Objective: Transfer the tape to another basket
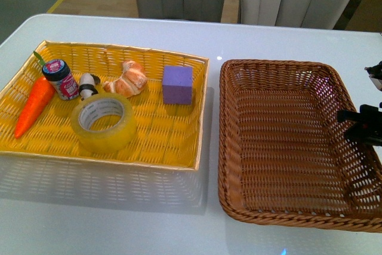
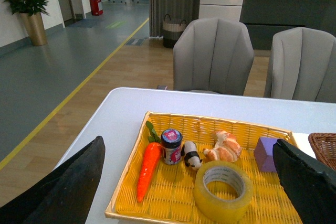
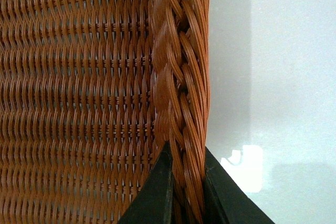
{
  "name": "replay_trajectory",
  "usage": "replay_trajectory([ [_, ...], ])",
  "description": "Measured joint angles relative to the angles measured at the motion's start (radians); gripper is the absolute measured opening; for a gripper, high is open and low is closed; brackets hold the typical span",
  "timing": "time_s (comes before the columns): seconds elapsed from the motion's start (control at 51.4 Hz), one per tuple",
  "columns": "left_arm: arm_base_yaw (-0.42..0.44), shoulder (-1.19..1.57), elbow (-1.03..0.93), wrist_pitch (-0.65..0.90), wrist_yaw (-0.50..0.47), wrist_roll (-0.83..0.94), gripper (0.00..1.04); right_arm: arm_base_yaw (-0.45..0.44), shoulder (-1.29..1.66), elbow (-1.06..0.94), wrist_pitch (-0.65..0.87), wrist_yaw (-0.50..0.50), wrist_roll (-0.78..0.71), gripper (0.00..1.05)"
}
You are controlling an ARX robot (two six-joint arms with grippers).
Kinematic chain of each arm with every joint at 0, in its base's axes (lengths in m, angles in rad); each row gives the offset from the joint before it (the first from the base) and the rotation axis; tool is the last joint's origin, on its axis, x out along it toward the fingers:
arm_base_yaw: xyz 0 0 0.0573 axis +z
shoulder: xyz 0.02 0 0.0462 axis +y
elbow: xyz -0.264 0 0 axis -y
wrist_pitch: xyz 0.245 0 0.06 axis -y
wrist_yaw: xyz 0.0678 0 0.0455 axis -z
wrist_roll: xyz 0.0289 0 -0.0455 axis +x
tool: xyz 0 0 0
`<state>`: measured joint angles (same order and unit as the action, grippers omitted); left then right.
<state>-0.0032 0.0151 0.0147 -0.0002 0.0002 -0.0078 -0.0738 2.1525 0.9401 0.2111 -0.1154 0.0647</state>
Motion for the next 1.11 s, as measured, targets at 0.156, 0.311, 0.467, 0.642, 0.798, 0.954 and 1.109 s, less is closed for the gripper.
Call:
replay_trajectory([
  [0.156, 0.000, 0.000, 0.000, 0.000, 0.000, 0.000, 0.96, 0.042, 0.000, -0.008, 0.013, 0.019, 0.070, 0.06],
  [0.311, 0.000, 0.000, 0.000, 0.000, 0.000, 0.000, 0.96, 0.037, -0.005, -0.008, 0.031, 0.029, 0.081, 0.32],
  [0.467, 0.000, 0.000, 0.000, 0.000, 0.000, 0.000, 0.96, 0.005, -0.054, -0.024, 0.063, 0.045, 0.046, 0.54],
  [0.642, 0.000, 0.000, 0.000, 0.000, 0.000, 0.000, 0.96, -0.045, -0.224, -0.108, 0.162, -0.004, -0.027, 0.82],
  [0.798, 0.000, 0.000, 0.000, 0.000, 0.000, 0.000, 0.96, -0.095, -0.408, -0.208, 0.227, -0.062, -0.066, 0.97],
  [0.954, 0.000, 0.000, 0.000, 0.000, 0.000, 0.000, 0.96, -0.132, -0.523, -0.452, 0.769, -0.066, -0.072, 0.75],
  [1.109, 0.000, 0.000, 0.000, 0.000, 0.000, 0.000, 0.96, -0.087, -0.618, -0.591, 0.961, -0.046, -0.072, 0.50],
])
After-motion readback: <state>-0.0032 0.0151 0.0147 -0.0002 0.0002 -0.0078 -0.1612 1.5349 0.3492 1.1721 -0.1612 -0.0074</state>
